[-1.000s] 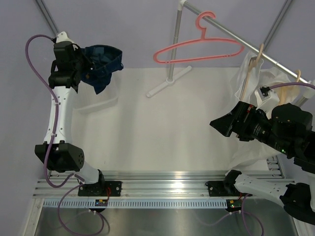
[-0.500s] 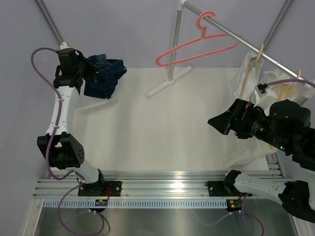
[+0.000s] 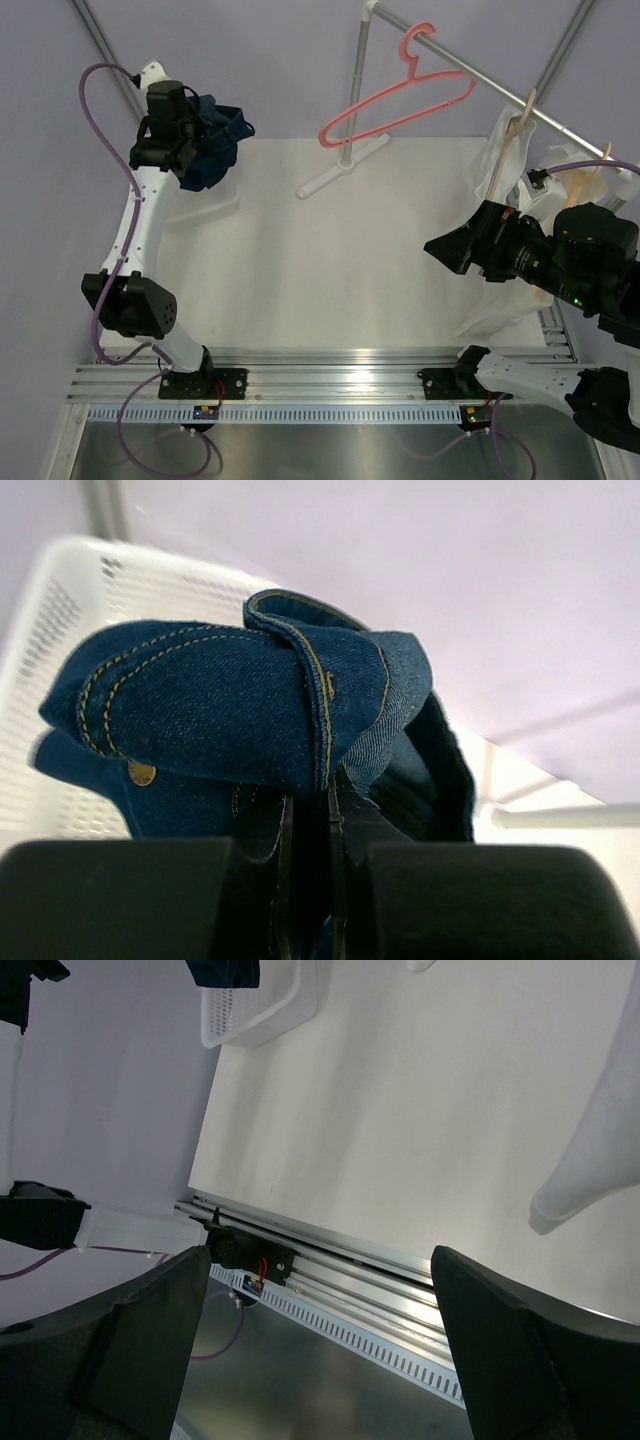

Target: Remove the skirt from the hanger

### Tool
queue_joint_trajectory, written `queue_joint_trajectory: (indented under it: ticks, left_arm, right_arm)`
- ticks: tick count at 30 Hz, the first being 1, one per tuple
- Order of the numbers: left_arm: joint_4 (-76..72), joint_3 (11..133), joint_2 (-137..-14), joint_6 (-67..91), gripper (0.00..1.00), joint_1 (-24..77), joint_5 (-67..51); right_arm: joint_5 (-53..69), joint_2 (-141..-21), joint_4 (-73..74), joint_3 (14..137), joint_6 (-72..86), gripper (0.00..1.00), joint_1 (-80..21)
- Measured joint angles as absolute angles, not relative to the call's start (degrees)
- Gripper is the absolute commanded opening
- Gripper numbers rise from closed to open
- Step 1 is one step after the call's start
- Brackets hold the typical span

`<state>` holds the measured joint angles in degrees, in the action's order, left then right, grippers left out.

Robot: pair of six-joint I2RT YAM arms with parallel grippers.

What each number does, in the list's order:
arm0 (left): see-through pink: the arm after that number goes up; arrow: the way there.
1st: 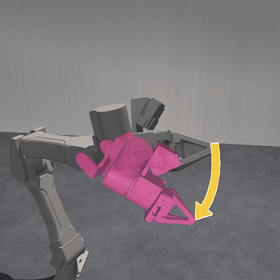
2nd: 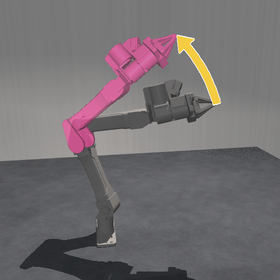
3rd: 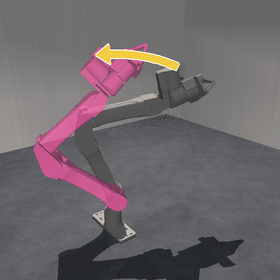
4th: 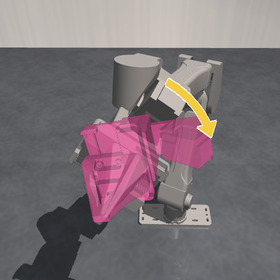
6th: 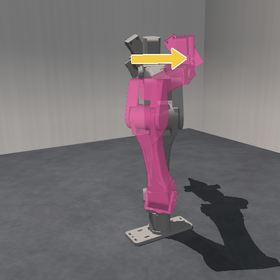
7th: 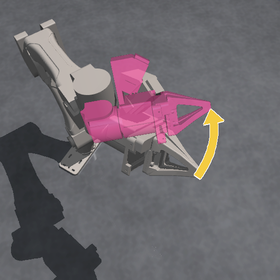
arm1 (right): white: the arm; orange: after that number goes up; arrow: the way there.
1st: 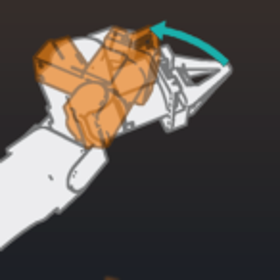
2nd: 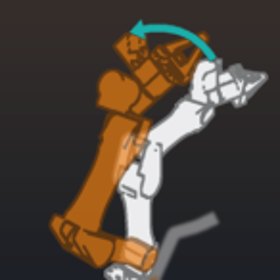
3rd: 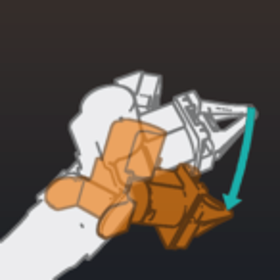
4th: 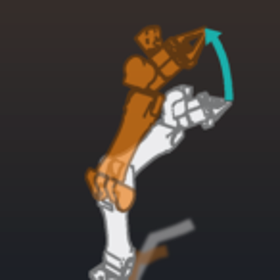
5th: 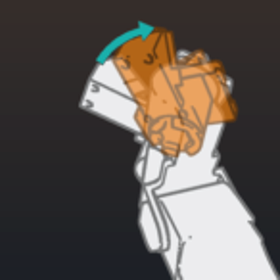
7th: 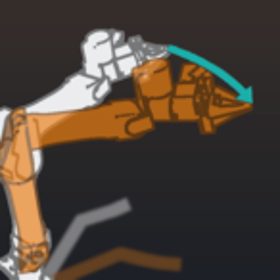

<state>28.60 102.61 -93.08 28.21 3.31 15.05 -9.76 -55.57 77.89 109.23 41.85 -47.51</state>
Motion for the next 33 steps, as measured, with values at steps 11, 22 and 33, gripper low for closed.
queue_joint_trajectory:
  ticks: [11, 22, 33]
  left_arm:
    - [15.0, 95.0, -93.8, 13.1, 0.00, 6.3, 36.2]
    - [4.4, 87.6, -101.2, 8.1, 0.00, 6.5, 36.6]
    - [3.9, 90.2, -111.2, 11.1, 0.00, 6.6, 32.6]
  right_arm:
    - [-8.8, -55.9, 77.9, 107.4, 41.5, 0.99, -47.5]
    - [-7.4, -57.6, 77.9, 103.5, 39.5, 0.99, -47.5]
    - [-7.4, -59.2, 77.9, 102.2, 37.6, 0.99, -47.5]
